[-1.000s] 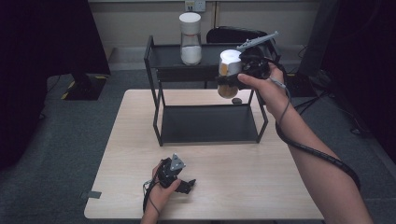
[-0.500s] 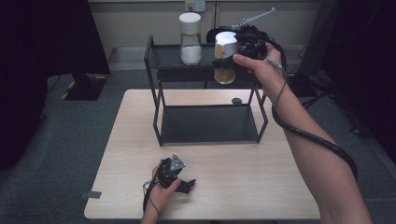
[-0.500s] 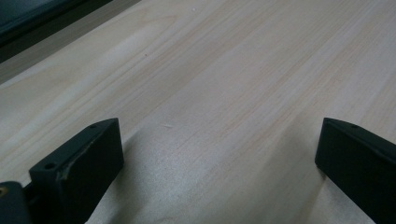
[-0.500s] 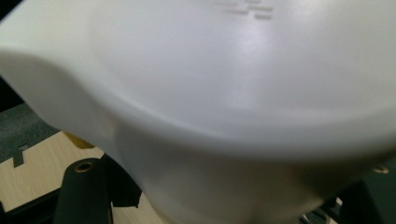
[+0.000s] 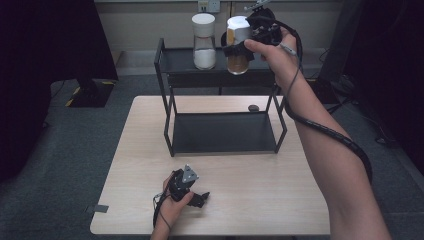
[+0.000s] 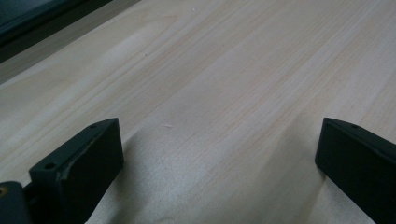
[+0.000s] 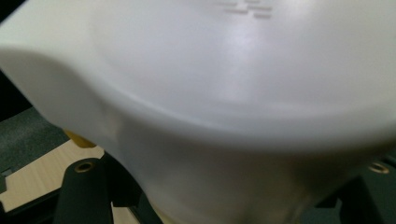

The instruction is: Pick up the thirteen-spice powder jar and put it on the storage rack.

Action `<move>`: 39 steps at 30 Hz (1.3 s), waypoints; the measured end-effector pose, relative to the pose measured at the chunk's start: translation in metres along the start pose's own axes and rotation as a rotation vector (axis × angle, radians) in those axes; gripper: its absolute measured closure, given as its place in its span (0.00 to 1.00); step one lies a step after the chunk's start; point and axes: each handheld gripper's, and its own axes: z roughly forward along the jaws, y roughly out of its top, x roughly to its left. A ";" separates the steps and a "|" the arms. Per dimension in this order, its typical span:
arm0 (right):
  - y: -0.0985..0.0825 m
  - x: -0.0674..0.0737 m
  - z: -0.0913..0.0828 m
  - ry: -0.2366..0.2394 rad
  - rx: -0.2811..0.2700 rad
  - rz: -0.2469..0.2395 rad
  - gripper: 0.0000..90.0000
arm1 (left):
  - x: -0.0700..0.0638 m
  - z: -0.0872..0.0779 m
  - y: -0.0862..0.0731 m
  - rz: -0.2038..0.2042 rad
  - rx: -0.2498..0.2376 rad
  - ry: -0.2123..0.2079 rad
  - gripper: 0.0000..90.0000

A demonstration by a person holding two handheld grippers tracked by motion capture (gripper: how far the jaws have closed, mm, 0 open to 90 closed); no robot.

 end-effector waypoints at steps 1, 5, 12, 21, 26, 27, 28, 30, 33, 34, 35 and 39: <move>0.001 -0.001 0.003 -0.003 -0.002 0.004 0.33 | 0.000 0.000 0.000 -0.001 0.000 0.000 0.00; 0.006 -0.004 0.012 -0.021 0.005 0.008 0.33 | 0.000 0.000 0.000 0.001 0.001 0.000 0.00; 0.008 -0.014 0.027 -0.031 -0.002 0.038 0.33 | 0.000 0.000 0.000 0.001 0.001 0.000 0.00; 0.006 -0.022 0.040 -0.035 -0.001 0.055 0.33 | 0.000 0.000 0.000 0.001 0.001 -0.001 0.00; 0.001 -0.025 0.043 -0.048 -0.005 0.058 0.33 | 0.000 0.000 0.000 0.001 0.001 0.000 0.00; 0.001 -0.025 0.043 -0.048 -0.005 0.058 0.33 | 0.000 0.000 0.000 0.001 0.001 0.000 0.00; 0.000 -0.026 0.042 -0.045 -0.007 0.063 0.33 | 0.000 0.000 0.000 0.000 0.001 -0.001 0.00; 0.000 -0.027 0.042 -0.043 -0.009 0.064 0.33 | 0.000 0.000 0.000 0.000 0.001 0.000 0.00; -0.001 -0.027 0.043 -0.043 -0.013 0.066 0.33 | 0.000 0.000 0.000 0.001 0.001 0.000 0.00; -0.002 -0.027 0.043 -0.045 -0.019 0.065 0.33 | 0.000 0.000 0.000 0.001 0.001 -0.001 0.00; -0.003 -0.026 0.044 -0.046 -0.021 0.063 0.33 | 0.000 0.000 0.000 0.001 0.001 -0.001 0.00; -0.006 -0.027 0.044 -0.040 -0.030 0.070 0.32 | 0.000 0.000 0.000 0.001 0.001 0.000 0.00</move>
